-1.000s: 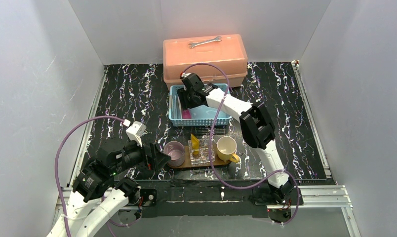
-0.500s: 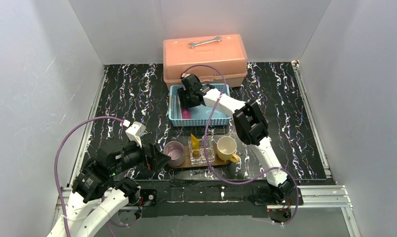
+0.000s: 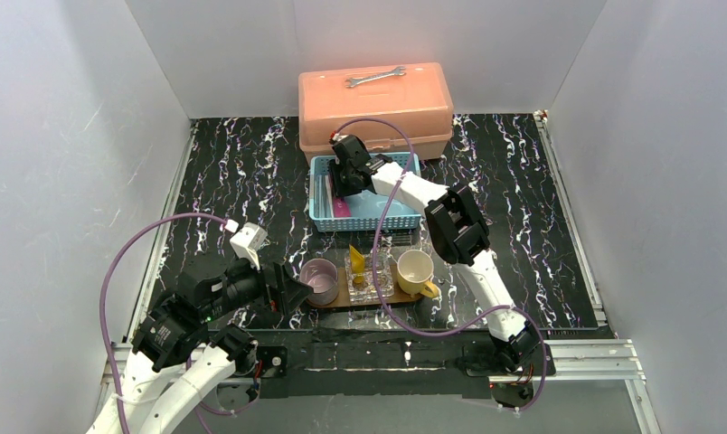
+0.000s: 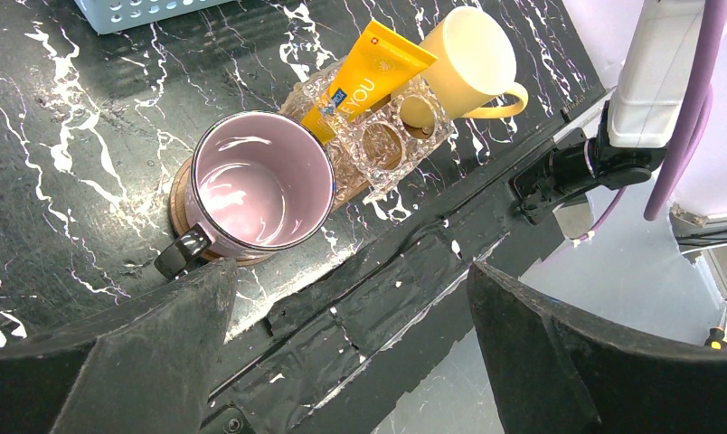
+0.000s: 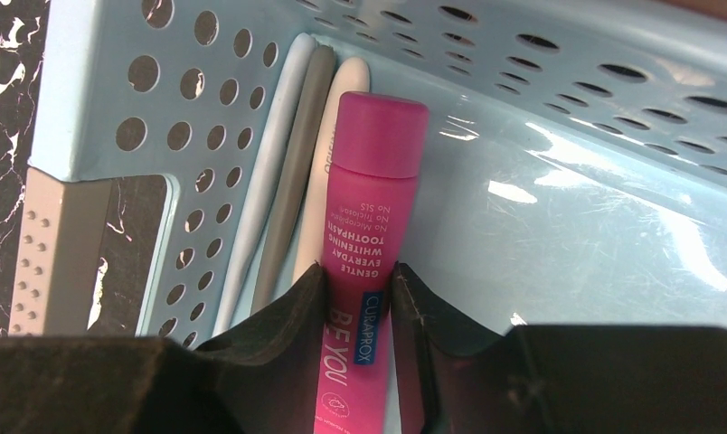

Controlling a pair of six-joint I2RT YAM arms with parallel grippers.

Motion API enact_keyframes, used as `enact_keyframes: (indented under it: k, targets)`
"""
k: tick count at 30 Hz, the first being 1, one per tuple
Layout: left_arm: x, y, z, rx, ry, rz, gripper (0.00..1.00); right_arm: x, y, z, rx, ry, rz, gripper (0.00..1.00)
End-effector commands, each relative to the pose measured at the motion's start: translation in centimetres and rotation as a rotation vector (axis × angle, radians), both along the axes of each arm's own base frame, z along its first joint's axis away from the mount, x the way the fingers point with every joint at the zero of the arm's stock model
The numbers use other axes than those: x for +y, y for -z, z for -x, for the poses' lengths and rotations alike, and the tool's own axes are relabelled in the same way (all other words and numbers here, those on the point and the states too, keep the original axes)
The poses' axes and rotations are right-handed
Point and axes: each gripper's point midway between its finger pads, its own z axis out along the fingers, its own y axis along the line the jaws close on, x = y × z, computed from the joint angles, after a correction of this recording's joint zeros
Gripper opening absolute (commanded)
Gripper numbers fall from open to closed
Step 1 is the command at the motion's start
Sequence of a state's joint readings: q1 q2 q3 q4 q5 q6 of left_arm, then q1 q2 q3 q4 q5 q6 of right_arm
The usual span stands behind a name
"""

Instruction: Prepare toiletry sets of a toothbrush and toothpaste on the tray

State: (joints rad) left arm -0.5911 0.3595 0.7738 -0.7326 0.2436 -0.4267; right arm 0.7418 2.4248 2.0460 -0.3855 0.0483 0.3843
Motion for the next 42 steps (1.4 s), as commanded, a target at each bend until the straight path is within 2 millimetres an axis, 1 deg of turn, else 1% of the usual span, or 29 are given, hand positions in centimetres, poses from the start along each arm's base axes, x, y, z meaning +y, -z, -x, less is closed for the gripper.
enact_keyframes:
  k: [1, 5, 9, 13, 17, 19, 26, 30, 32, 34, 35, 38, 42]
  targets:
    - [-0.1, -0.1, -0.2, -0.020, 0.008, 0.000, 0.98, 0.2, -0.9, -1.0, -0.032, 0.008, -0.028, 0.15]
    - [-0.1, 0.0, -0.2, -0.018, 0.006, -0.002, 0.98, 0.0, -2.6, -1.0, -0.059, 0.001, -0.043, 0.09]
    - [-0.1, 0.1, -0.3, -0.014, 0.006, -0.004, 0.98, -0.5, -5.3, -1.0, -0.106, -0.002, -0.051, 0.04]
    - [-0.1, 0.1, -0.3, -0.010, 0.005, -0.006, 0.98, -1.3, -8.0, -1.0, -0.161, -0.002, -0.046, 0.03]
    - [-0.2, 0.2, -0.3, -0.008, 0.005, -0.008, 0.98, -2.1, -10.2, -0.8, -0.206, -0.006, -0.033, 0.02]
    - [-0.2, 0.2, -0.4, -0.006, 0.004, -0.008, 0.98, -2.6, -11.7, -0.7, -0.235, -0.003, -0.037, 0.01]
    - [-0.2, 0.3, -0.4, 0.000, 0.005, -0.010, 0.98, -3.9, -16.4, 0.4, -0.328, -0.034, -0.060, 0.01]
    - [-0.3, 0.4, -0.4, 0.009, 0.010, -0.013, 0.98, -4.6, -19.2, 1.6, -0.370, -0.083, -0.068, 0.01]
    - [-0.4, 0.5, -0.4, 0.014, 0.011, -0.013, 0.98, -5.0, -20.3, 2.4, -0.386, -0.113, -0.067, 0.01]
    - [-0.4, 0.5, -0.4, 0.017, 0.012, -0.015, 0.98, -5.4, -22.0, 3.4, -0.412, -0.136, -0.078, 0.02]
    - [-0.4, 0.5, -0.4, 0.018, 0.012, -0.014, 0.98, -5.5, -22.6, 3.9, -0.418, -0.151, -0.081, 0.01]
    - [-0.5, 0.5, -0.4, 0.020, 0.016, -0.010, 0.98, -5.8, -24.4, 5.7, -0.443, -0.206, -0.081, 0.01]
    - [-0.7, 0.3, -0.4, 0.026, 0.024, -0.008, 0.98, -6.3, -26.3, 9.0, -0.472, -0.298, -0.066, 0.02]
